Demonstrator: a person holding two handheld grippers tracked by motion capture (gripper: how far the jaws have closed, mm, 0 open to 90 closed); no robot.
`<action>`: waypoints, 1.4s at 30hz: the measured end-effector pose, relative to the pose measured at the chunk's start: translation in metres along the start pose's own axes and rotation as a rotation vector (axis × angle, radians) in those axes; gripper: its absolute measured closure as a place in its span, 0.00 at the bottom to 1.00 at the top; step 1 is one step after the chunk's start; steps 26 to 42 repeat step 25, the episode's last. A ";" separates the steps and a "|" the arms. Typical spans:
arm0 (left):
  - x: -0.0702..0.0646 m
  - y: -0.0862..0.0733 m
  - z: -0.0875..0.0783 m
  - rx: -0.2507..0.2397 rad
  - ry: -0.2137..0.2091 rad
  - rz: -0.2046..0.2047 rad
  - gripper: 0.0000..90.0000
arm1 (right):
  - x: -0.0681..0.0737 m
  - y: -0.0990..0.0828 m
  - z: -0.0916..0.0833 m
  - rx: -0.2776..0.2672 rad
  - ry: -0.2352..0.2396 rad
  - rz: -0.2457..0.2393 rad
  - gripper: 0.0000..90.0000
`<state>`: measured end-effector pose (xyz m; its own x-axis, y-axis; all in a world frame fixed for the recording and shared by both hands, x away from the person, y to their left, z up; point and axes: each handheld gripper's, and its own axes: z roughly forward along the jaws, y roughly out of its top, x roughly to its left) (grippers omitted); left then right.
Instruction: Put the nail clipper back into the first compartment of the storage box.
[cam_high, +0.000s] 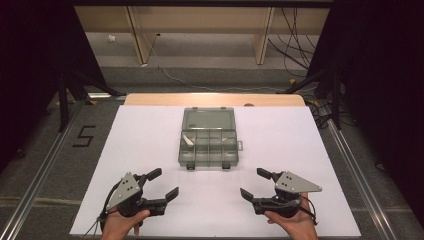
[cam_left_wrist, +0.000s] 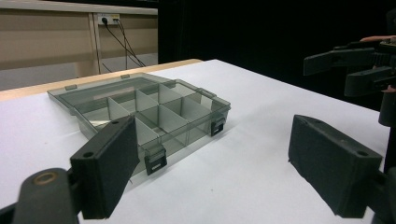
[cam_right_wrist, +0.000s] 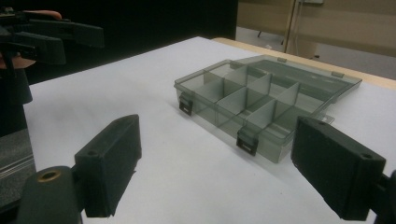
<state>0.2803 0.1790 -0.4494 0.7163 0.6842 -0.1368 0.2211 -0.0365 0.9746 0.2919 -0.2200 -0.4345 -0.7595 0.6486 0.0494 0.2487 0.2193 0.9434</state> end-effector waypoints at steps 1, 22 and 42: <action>0.000 0.000 0.000 0.000 0.000 0.001 0.18 | 0.001 -0.001 0.000 0.006 0.010 0.017 0.19; 0.002 0.001 -0.001 -0.009 0.007 -0.003 0.18 | 0.000 -0.004 -0.007 -0.013 0.001 0.019 0.19; 0.001 0.001 0.000 -0.007 0.004 -0.002 0.18 | -0.001 -0.003 -0.007 -0.017 0.000 0.016 0.19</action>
